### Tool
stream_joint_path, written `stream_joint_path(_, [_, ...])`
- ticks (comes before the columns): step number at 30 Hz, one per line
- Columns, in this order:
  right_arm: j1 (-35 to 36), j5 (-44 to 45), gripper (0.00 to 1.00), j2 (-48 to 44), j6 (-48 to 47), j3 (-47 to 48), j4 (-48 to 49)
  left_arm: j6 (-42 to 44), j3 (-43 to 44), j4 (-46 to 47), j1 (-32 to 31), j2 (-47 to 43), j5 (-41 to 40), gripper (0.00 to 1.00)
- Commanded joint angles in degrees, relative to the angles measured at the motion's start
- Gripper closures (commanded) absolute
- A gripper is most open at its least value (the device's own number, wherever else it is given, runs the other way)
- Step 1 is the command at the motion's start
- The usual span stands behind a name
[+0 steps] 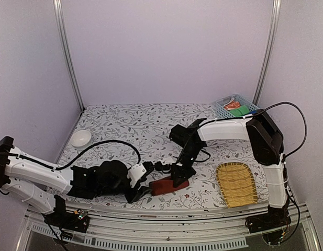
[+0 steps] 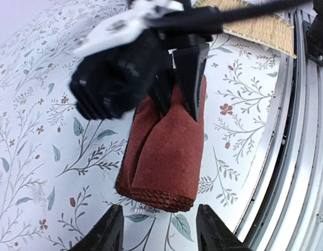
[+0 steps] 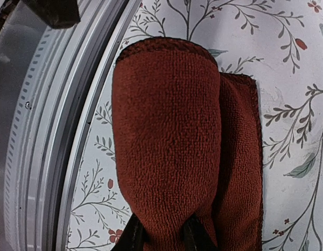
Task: Roll the towels
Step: Roll the towel at the center of the board.
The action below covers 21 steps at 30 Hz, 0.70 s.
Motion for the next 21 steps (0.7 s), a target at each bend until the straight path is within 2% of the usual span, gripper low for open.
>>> stream_joint_path(1, [-1.36, -2.87, 0.80, 8.44, 0.84, 2.89, -13.92, 6.77, 0.89, 3.61, -4.92, 3.16, -10.74, 0.51])
stream_joint_path(7, [-2.13, -4.52, 0.80, 13.91, 0.67, 7.08, -17.21, 16.80, 10.25, -2.42, -7.37, 15.58, -12.30, 0.48])
stream_joint_path(12, [-2.28, -4.10, 0.80, 14.64, 1.63, 7.17, -17.14, 24.57, 14.96, -3.03, -7.46, 22.08, -15.66, 0.47])
stream_joint_path(17, [-2.30, -4.45, 0.79, 14.49, 2.18, 7.17, -17.04, 26.86, 19.40, -7.85, -7.06, 28.44, -16.88, 0.48])
stream_joint_path(21, [-2.36, -5.74, 0.78, 13.98, 2.36, 7.49, -17.05, 26.92, 19.88, -8.95, -6.92, 29.97, -15.69, 0.50])
